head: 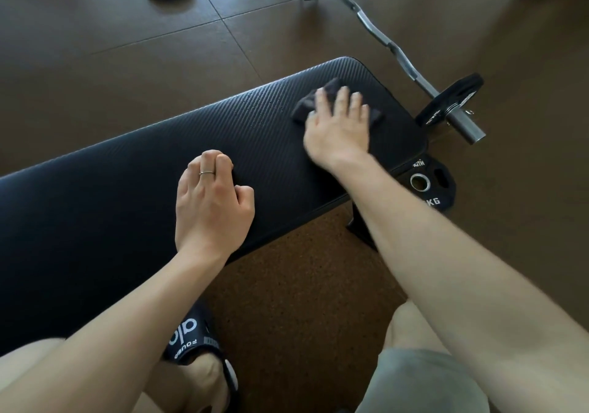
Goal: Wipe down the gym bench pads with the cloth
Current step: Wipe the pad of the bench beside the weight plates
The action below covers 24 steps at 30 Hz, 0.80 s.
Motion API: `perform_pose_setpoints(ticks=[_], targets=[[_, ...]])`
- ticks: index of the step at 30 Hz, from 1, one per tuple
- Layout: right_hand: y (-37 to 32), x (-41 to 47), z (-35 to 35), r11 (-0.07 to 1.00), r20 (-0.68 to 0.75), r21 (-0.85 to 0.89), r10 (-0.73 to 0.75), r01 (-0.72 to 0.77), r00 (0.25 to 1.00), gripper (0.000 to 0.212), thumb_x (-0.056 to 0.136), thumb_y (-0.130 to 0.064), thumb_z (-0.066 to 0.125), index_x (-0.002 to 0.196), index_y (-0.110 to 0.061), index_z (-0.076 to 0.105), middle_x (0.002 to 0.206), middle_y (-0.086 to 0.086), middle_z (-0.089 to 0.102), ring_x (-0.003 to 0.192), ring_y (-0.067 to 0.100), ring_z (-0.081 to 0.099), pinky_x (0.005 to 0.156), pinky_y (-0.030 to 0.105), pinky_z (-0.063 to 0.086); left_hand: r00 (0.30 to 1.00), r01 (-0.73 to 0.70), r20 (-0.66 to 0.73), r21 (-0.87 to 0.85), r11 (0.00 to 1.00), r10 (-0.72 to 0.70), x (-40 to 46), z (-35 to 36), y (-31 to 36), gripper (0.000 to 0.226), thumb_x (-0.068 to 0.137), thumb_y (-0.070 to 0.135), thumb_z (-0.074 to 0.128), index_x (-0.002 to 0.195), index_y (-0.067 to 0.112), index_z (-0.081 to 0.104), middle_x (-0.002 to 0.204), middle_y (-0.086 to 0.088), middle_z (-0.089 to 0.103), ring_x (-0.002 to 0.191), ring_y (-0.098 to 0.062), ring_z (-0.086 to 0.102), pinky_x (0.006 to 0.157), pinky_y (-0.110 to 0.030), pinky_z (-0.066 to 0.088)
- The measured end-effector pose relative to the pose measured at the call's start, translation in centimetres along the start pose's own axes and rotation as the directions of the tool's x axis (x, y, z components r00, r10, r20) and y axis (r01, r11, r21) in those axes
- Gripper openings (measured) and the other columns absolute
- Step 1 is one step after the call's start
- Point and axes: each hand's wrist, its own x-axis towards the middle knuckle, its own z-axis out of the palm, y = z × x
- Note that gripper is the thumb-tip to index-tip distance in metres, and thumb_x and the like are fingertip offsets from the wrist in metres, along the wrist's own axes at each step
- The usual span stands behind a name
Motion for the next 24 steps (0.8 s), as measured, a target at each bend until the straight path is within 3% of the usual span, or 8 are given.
perform_pose_setpoints(ticks=[3, 7, 10, 15, 16, 20, 22, 24], targets=[[-2.0, -4.9, 1.5, 0.965, 0.006, -0.003, -0.263, 0.263, 0.965, 0.059, 0.109, -0.042, 0.015, 0.165, -0.028, 0.006, 0.172, 0.014, -0.002, 0.158, 0.033, -0.006, 0.128, 0.048, -0.005, 1.0, -0.003, -0.005, -0.003, 1.0, 0.003, 0.0, 0.0, 0.0, 0.029, 0.095, 0.024, 0.052, 0.12, 0.009, 0.049, 0.13, -0.009, 0.048, 0.13, -0.03, 0.043, 0.113, -0.051, 0.039], [0.4, -4.7, 0.9, 0.92, 0.068, -0.008, -0.391, 0.392, 0.918, 0.056, 0.109, -0.046, 0.016, 0.164, -0.037, 0.007, 0.173, 0.004, -0.003, 0.159, 0.023, -0.007, 0.129, 0.042, -0.005, 1.0, -0.005, -0.006, -0.01, 1.0, 0.005, 0.0, -0.1, -0.1, 0.029, 0.095, 0.024, 0.052, 0.12, 0.01, 0.049, 0.13, -0.009, 0.048, 0.13, -0.03, 0.043, 0.114, -0.051, 0.038], [2.2, 0.1, -0.4, 0.941, 0.067, -0.056, -0.33, 0.334, 0.942, 0.057, 0.109, -0.046, 0.015, 0.164, -0.038, 0.006, 0.173, 0.002, -0.004, 0.159, 0.022, -0.006, 0.128, 0.041, -0.005, 1.0, 0.003, -0.005, -0.035, 0.999, -0.003, 0.0, -0.1, -0.3, 0.029, 0.095, 0.025, 0.053, 0.12, 0.011, 0.049, 0.13, -0.008, 0.048, 0.13, -0.03, 0.044, 0.113, -0.052, 0.039], [2.7, 3.2, -0.6, 1.0, 0.016, -0.028, -0.007, 0.008, 1.0, 0.058, 0.108, -0.044, 0.013, 0.165, -0.032, 0.004, 0.173, 0.008, -0.005, 0.159, 0.03, -0.007, 0.128, 0.046, -0.005, 1.0, 0.016, -0.009, -0.024, 1.0, -0.016, -0.1, 0.0, 0.0, 0.029, 0.094, 0.025, 0.055, 0.12, 0.011, 0.05, 0.131, -0.008, 0.049, 0.13, -0.03, 0.045, 0.114, -0.052, 0.039], [1.4, 2.2, -0.2, 0.999, 0.009, -0.032, -0.021, 0.022, 1.0, 0.058, 0.108, -0.043, 0.014, 0.165, -0.031, 0.005, 0.173, 0.009, -0.003, 0.158, 0.032, -0.006, 0.127, 0.047, -0.005, 1.0, 0.015, -0.012, -0.016, 1.0, -0.015, -0.1, 0.0, 0.1, 0.029, 0.094, 0.025, 0.055, 0.119, 0.011, 0.05, 0.13, -0.008, 0.049, 0.13, -0.03, 0.045, 0.114, -0.052, 0.039], [-1.1, -0.5, 0.6, 0.946, 0.054, 0.003, -0.325, 0.325, 0.944, 0.056, 0.109, -0.045, 0.016, 0.164, -0.037, 0.009, 0.173, 0.002, 0.001, 0.159, 0.026, -0.004, 0.128, 0.045, -0.005, 1.0, 0.017, -0.016, -0.013, 1.0, -0.017, 0.0, -0.1, 0.1, 0.029, 0.095, 0.026, 0.054, 0.119, 0.012, 0.05, 0.129, -0.008, 0.05, 0.129, -0.03, 0.046, 0.114, -0.053, 0.039], [1.3, 1.2, -0.5, 0.945, 0.063, -0.028, -0.322, 0.325, 0.945, 0.056, 0.109, -0.044, 0.016, 0.164, -0.037, 0.01, 0.173, 0.0, 0.001, 0.159, 0.023, -0.001, 0.128, 0.043, -0.002, 1.0, 0.016, -0.02, -0.014, 1.0, -0.016, 0.0, -0.1, 0.0, 0.028, 0.094, 0.026, 0.054, 0.119, 0.012, 0.05, 0.128, -0.007, 0.05, 0.127, -0.03, 0.046, 0.113, -0.052, 0.04], [5.1, 3.1, -1.6, 0.981, 0.039, -0.055, -0.185, 0.187, 0.982, 0.056, 0.108, -0.044, 0.016, 0.164, -0.036, 0.009, 0.173, 0.0, 0.001, 0.159, 0.024, 0.002, 0.128, 0.043, 0.001, 1.0, 0.019, -0.019, -0.024, 1.0, -0.019, 0.0, -0.1, 0.0, 0.028, 0.094, 0.026, 0.055, 0.119, 0.012, 0.051, 0.128, -0.007, 0.05, 0.126, -0.03, 0.047, 0.112, -0.052, 0.04]])
